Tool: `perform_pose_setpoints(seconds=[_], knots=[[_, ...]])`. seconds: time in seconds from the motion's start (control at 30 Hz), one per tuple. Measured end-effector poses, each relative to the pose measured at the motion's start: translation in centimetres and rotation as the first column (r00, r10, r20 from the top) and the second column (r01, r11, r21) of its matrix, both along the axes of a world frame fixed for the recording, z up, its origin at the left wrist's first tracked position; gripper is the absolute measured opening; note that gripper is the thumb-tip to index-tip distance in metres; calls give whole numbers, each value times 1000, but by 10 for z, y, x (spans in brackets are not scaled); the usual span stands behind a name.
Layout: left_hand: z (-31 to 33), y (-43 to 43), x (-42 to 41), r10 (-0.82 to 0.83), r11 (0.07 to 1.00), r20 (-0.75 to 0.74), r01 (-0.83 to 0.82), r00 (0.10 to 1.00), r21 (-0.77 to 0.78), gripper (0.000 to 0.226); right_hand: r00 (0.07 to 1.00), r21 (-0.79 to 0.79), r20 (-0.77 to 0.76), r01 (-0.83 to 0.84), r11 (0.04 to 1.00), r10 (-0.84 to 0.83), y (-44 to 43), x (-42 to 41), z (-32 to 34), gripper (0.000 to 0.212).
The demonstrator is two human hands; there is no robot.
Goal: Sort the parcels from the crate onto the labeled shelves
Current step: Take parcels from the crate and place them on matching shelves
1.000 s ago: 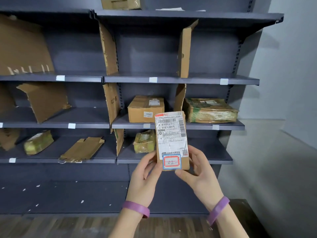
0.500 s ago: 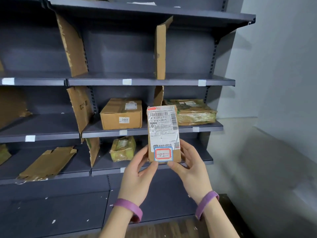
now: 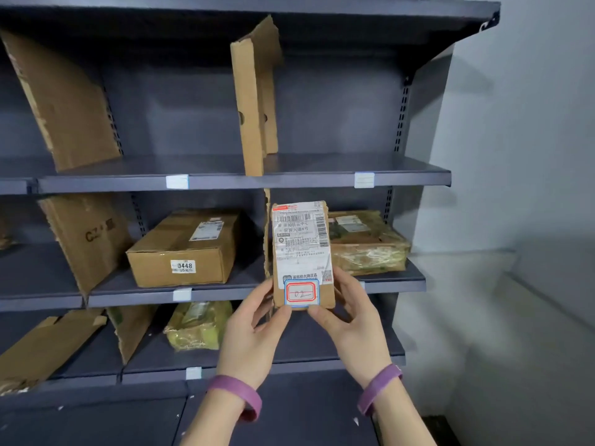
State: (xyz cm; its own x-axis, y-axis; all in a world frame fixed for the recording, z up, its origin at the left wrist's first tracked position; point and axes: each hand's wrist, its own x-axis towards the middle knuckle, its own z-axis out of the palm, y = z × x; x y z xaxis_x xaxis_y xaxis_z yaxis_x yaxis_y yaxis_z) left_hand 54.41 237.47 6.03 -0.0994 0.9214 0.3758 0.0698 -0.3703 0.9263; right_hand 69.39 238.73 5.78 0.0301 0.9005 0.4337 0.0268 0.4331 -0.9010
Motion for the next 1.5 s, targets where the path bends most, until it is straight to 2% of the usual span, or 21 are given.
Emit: perform_pose_setpoints(seconds=[0.4, 0.77, 1.2, 1.5], knots=[[14, 94, 88, 77, 997, -52, -78, 996, -12, 44, 998, 10, 20, -64, 998, 63, 112, 88, 1, 59], [17, 119, 95, 104, 995, -100, -104, 990, 11, 44, 992, 16, -20, -126, 992, 126, 136, 94, 9, 59], [9, 81, 8, 221, 974, -39, -222, 975, -42, 40, 965, -16, 42, -258, 966, 258, 126, 13, -6, 63], [8, 61, -122, 251, 968, -7, -251, 968, -22, 41, 955, 0, 105, -277, 961, 276, 111, -120, -3, 62]])
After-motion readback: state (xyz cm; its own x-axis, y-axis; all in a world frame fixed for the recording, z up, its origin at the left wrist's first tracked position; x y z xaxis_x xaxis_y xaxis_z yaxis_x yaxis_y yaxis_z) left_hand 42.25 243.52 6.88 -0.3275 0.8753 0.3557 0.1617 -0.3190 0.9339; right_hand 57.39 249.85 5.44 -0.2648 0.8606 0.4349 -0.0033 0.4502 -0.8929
